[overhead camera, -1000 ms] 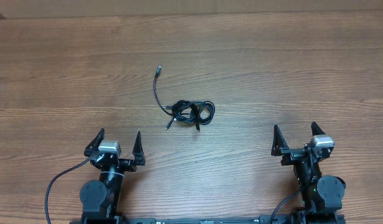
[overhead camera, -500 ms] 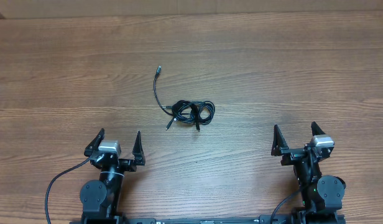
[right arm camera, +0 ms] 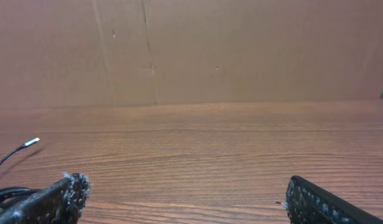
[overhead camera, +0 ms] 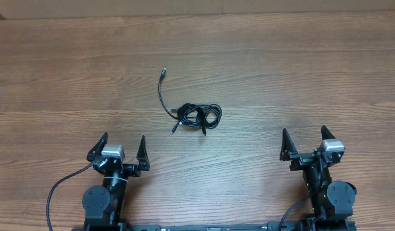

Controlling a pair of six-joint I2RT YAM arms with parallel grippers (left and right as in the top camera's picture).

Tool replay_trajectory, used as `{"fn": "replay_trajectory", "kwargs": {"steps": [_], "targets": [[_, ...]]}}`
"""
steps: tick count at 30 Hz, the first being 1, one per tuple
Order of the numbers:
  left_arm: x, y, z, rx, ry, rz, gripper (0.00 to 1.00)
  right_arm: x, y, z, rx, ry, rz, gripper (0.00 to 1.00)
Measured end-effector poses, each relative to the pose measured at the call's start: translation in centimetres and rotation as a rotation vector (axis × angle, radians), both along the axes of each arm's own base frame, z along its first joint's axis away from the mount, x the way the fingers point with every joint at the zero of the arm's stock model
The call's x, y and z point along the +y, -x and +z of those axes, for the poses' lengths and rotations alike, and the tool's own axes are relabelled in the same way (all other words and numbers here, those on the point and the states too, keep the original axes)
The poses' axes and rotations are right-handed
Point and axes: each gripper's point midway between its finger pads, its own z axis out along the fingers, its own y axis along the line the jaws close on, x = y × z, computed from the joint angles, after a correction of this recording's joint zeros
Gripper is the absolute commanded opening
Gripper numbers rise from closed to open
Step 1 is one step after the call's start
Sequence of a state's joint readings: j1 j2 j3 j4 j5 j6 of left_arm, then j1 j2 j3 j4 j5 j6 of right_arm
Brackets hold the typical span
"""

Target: Untangle cables

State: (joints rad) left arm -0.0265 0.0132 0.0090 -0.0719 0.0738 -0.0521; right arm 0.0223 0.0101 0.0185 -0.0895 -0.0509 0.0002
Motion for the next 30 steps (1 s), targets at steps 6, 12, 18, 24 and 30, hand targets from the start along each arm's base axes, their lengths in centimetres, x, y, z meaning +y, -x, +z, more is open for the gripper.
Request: {"fn": "replay_trajectory", "kwargs": {"steps": [6,12,18,24,30], "targets": [[0.0,0.0,0.0,0.0,0.0,0.0,1.0,0.0,0.0,0.0,0.0,0.0,0.0,1.0],[0.0,0.0,0.0,0.0,0.0,0.0,1.0,0.0,0.0,0.0,0.0,0.0,0.0,1.0],[0.0,-0.1,-0.4,0.02,0.0,0.0,1.0,0.0,0.0,0.0,0.0,0.0,0.0,1.0],[0.0,-0.3,-2.4,0.111,-0.003,0.0,1.0,0.0,0.0,0.0,0.0,0.0,0.0,1.0],[0.0,0.2,-3.9,0.258,-0.007,0.0,1.0,0.0,0.0,0.0,0.0,0.0,0.0,1.0]]}}
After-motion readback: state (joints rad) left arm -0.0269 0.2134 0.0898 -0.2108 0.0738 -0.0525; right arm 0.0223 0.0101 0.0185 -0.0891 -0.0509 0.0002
